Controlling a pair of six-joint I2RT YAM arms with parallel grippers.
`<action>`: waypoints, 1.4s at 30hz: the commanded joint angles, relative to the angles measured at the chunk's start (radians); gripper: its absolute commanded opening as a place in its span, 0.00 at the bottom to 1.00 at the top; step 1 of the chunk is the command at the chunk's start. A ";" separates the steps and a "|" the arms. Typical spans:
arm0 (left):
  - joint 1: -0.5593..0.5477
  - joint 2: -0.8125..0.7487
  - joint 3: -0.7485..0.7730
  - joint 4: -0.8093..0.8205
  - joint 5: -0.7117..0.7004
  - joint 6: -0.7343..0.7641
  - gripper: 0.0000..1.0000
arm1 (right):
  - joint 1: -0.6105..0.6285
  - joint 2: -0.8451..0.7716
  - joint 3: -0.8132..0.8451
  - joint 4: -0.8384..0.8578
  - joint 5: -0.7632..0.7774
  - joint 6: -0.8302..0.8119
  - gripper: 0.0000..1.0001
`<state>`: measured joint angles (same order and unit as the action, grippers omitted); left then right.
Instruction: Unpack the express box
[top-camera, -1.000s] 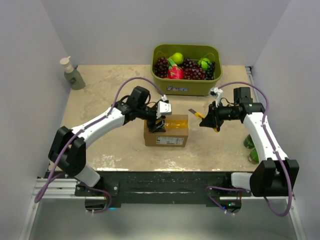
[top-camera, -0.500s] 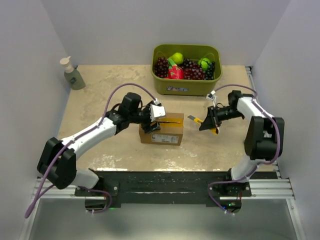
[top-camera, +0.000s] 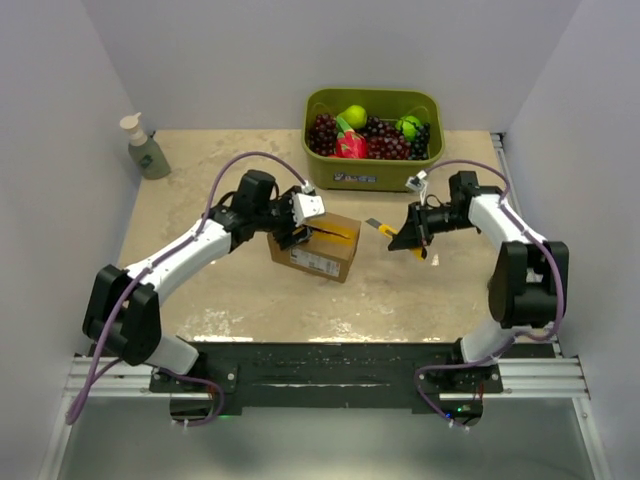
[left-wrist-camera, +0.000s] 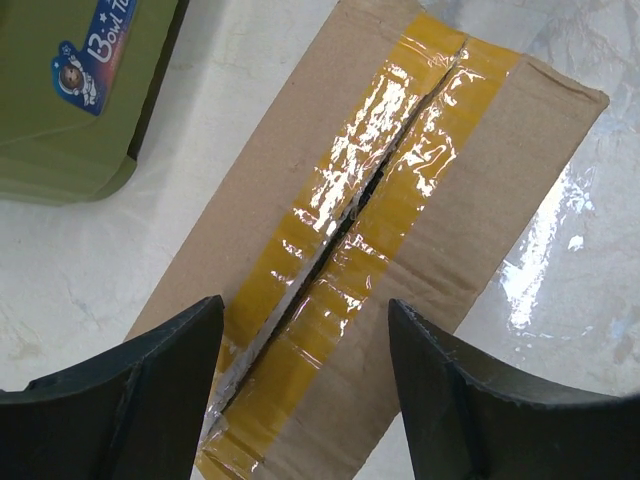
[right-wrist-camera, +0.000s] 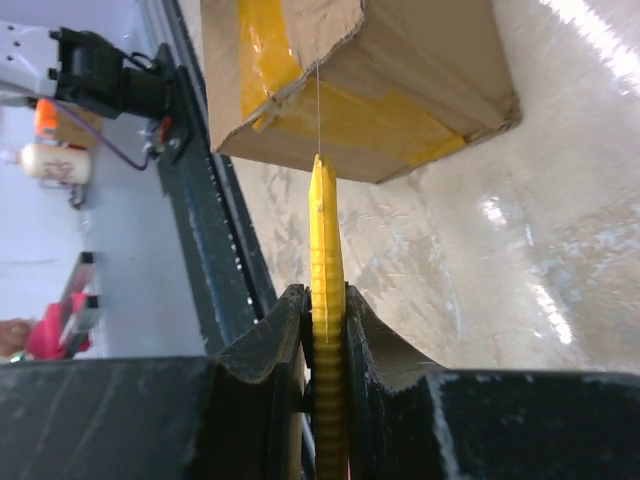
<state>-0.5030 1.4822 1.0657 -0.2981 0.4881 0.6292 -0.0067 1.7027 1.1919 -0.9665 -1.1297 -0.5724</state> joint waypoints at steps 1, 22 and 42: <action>-0.060 0.056 -0.075 -0.171 -0.071 0.033 0.72 | -0.001 -0.112 -0.083 0.320 0.066 0.379 0.00; 0.023 0.046 0.310 -0.331 0.147 -0.157 0.84 | 0.033 -0.255 -0.152 0.269 0.214 0.485 0.00; 0.282 -0.143 -0.128 -0.101 0.049 -0.318 0.83 | 0.200 -0.200 -0.203 0.723 0.238 0.810 0.00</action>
<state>-0.2207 1.3960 0.9852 -0.4671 0.4835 0.3241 0.1493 1.4631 0.9245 -0.3462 -0.9138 0.1764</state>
